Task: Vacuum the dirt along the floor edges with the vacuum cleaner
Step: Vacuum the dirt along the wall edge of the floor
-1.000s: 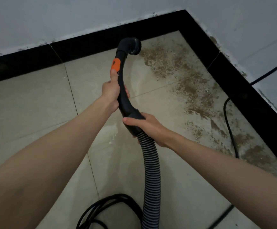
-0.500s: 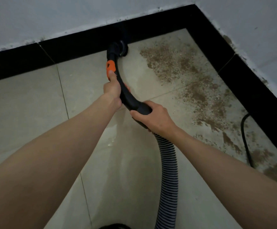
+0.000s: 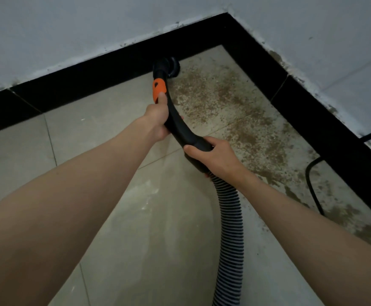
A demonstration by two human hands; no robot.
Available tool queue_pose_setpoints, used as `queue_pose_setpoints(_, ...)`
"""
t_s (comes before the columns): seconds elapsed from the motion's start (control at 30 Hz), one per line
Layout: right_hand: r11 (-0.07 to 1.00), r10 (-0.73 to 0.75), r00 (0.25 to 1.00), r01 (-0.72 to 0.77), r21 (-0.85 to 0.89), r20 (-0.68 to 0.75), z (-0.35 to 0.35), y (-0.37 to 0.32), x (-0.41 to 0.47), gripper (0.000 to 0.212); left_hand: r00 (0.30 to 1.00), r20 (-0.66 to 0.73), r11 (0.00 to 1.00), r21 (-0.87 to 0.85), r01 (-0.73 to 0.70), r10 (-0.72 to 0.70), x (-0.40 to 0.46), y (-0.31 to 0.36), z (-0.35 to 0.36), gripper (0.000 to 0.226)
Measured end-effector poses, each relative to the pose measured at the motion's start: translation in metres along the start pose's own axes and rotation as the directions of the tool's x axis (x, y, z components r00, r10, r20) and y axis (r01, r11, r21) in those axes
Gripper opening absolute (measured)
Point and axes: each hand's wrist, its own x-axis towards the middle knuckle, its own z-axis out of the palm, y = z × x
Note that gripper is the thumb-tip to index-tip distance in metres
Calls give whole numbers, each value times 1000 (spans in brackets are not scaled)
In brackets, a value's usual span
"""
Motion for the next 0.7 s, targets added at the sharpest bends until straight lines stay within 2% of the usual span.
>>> queue_pose_setpoints(0.23,994,49,996,-56,97,73,-10,-21,-2,20,999,-31,986,160,39,-34,-14,19,10,48)
queue_pose_setpoints(0.5,979,78,992,-94,181,95,-33,-83,-29,27,992,1,937,329,118,-125,-88,72,26,34)
queue_pose_setpoints(0.7,977,69,993,-86,195,94,-38,-79,-32,23,991,36,925,365,108,-130,-76,76,32,49)
